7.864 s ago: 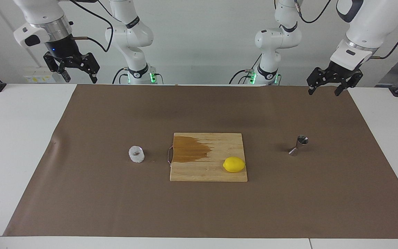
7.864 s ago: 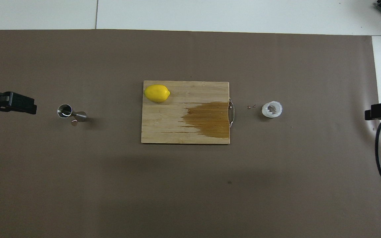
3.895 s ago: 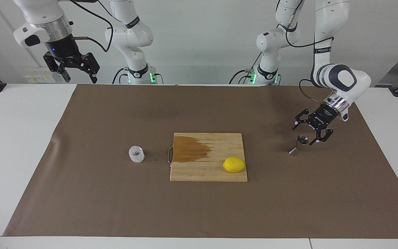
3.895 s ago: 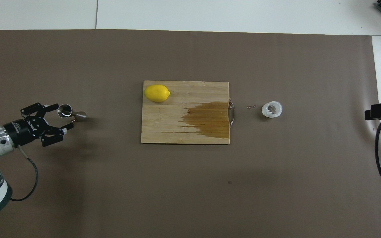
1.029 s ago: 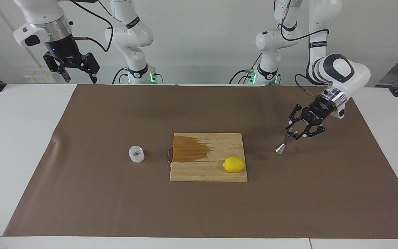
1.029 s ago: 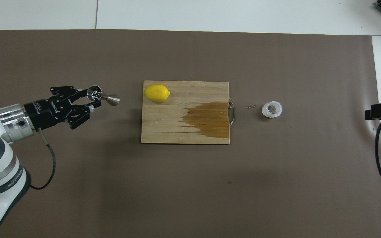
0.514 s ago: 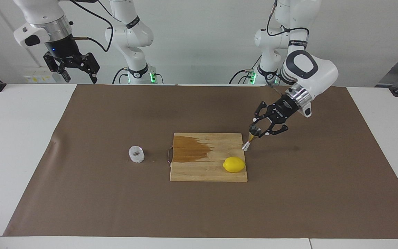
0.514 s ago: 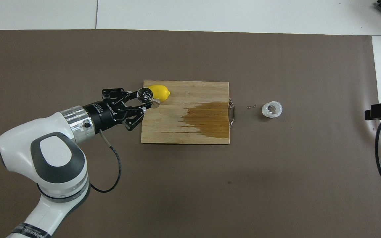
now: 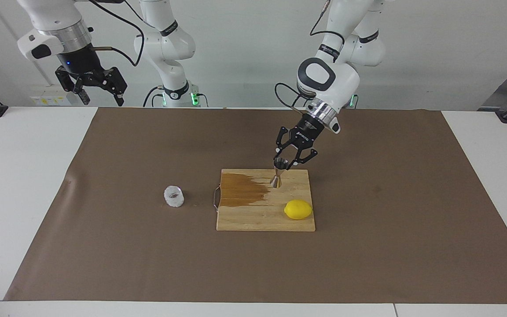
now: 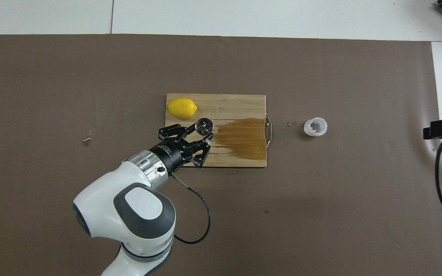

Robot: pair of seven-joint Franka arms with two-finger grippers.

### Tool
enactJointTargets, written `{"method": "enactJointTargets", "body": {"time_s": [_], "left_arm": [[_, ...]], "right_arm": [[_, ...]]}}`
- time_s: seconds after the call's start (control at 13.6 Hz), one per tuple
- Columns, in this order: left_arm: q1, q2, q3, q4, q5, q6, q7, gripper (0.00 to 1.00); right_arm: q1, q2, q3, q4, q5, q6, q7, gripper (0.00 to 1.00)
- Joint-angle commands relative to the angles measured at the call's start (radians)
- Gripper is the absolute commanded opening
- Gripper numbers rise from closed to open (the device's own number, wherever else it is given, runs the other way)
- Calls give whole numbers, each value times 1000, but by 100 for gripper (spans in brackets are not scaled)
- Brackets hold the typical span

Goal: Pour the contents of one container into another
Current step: 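Lift the silver cup with the left gripper and carry it over the board, then lower the silver cup onto the board beside the stain and open the left gripper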

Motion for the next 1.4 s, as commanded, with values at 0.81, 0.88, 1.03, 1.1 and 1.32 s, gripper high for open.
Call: {"method": "enactJointTargets", "body": {"time_s": [0.81, 0.88, 1.03, 1.1, 1.32], "left_arm": [[-32, 303, -100, 283, 74, 125, -1, 0], [-32, 303, -100, 283, 75, 128, -1, 2], [-49, 309, -102, 283, 75, 154, -1, 31], [-49, 309, -102, 283, 75, 159, -3, 51], [-46, 309, -102, 283, 75, 158, -4, 61]], "right_arm": [[-7, -12, 4, -9, 12, -11, 15, 100], [-7, -12, 4, -9, 12, -11, 15, 100], [-7, -12, 4, -9, 12, -10, 15, 100], [-7, -12, 4, -9, 12, -10, 15, 100], [-7, -12, 4, -9, 12, -10, 15, 100]]}}
